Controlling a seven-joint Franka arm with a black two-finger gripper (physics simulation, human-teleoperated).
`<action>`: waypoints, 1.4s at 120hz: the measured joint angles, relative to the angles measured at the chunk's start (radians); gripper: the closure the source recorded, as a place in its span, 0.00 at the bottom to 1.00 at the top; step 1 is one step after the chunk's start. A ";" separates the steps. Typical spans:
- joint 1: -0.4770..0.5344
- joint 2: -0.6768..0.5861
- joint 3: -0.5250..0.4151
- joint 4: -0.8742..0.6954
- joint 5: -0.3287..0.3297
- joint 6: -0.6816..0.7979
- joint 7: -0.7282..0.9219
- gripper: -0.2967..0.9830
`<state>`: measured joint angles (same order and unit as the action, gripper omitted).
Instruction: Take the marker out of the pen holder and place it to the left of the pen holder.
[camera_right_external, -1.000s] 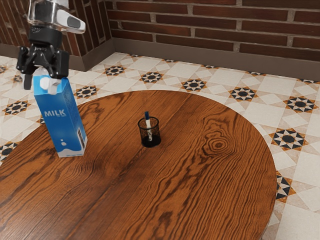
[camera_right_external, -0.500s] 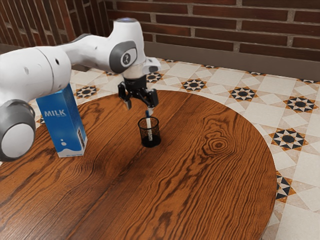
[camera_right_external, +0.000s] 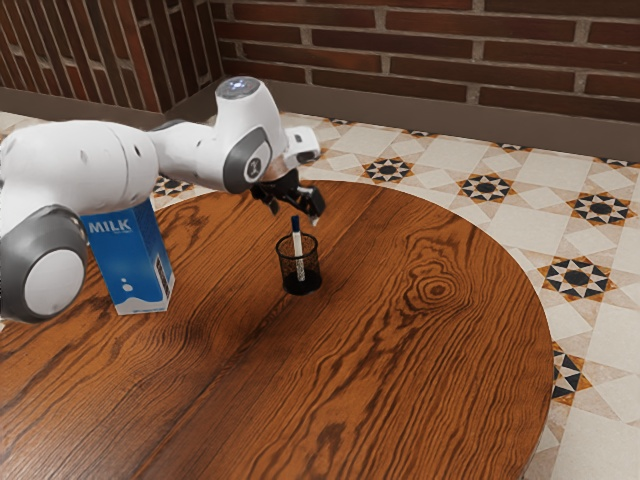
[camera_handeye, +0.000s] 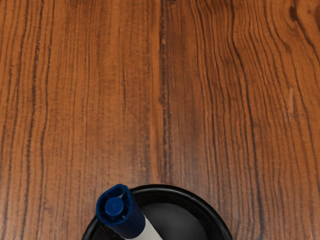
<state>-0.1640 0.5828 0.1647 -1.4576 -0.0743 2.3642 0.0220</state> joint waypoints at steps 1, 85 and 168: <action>0.000 0.001 0.000 0.000 -0.004 0.003 0.000 0.24; 0.019 0.069 0.015 0.005 -0.104 0.120 0.026 0.58; 0.022 0.088 0.036 0.038 -0.116 0.136 0.027 0.78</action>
<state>-0.1417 0.6710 0.2003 -1.4197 -0.1907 2.5003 0.0494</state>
